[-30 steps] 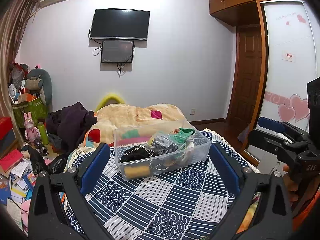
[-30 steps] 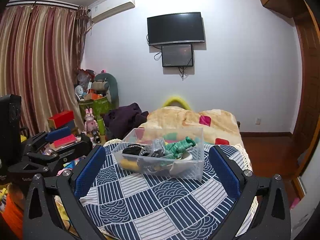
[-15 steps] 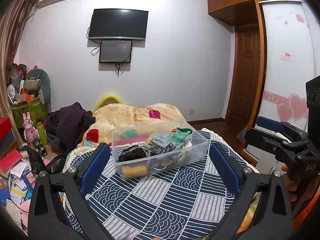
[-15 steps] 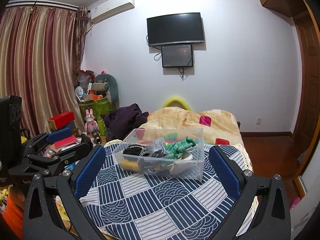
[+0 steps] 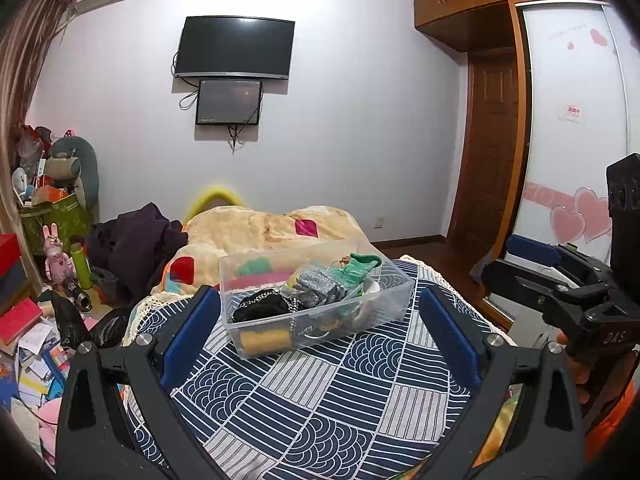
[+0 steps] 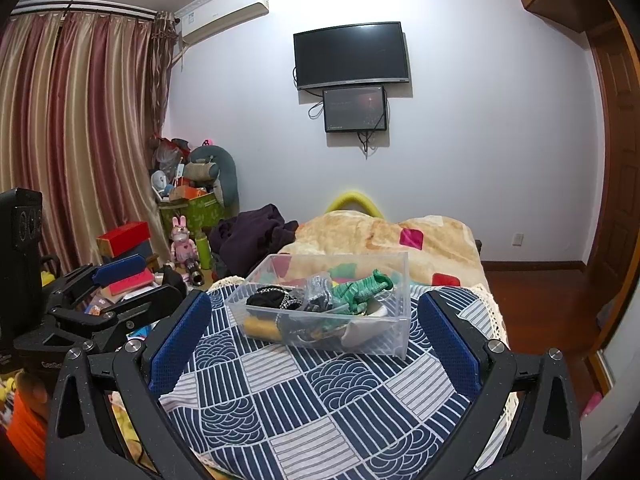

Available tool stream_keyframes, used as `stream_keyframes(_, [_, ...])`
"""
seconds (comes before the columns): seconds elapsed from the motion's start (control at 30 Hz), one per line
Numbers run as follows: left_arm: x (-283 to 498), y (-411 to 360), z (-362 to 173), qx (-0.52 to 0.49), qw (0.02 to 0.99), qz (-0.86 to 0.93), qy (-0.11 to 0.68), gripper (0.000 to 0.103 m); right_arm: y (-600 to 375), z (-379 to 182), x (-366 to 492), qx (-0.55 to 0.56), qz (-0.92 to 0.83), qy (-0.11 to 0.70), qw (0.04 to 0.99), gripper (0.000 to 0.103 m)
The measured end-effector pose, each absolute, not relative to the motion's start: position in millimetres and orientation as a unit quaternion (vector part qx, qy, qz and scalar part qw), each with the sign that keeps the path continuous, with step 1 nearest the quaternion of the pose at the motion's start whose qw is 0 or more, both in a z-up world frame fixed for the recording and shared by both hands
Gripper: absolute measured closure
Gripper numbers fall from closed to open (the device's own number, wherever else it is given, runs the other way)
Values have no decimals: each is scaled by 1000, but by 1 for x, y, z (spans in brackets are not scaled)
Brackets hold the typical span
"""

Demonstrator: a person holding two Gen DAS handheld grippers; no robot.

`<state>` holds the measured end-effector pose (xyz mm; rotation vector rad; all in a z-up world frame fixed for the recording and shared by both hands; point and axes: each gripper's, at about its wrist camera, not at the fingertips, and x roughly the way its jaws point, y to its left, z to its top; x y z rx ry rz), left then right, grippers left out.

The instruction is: Organize soft objects

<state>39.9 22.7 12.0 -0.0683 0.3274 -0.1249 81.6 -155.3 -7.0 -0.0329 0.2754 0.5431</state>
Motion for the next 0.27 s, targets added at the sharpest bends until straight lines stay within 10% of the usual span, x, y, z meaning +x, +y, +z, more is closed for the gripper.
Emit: stream_keyframes(0.27, [42,23,10,-41,983,-62,168,1,-154,-8,81,-15,268,137,954,0])
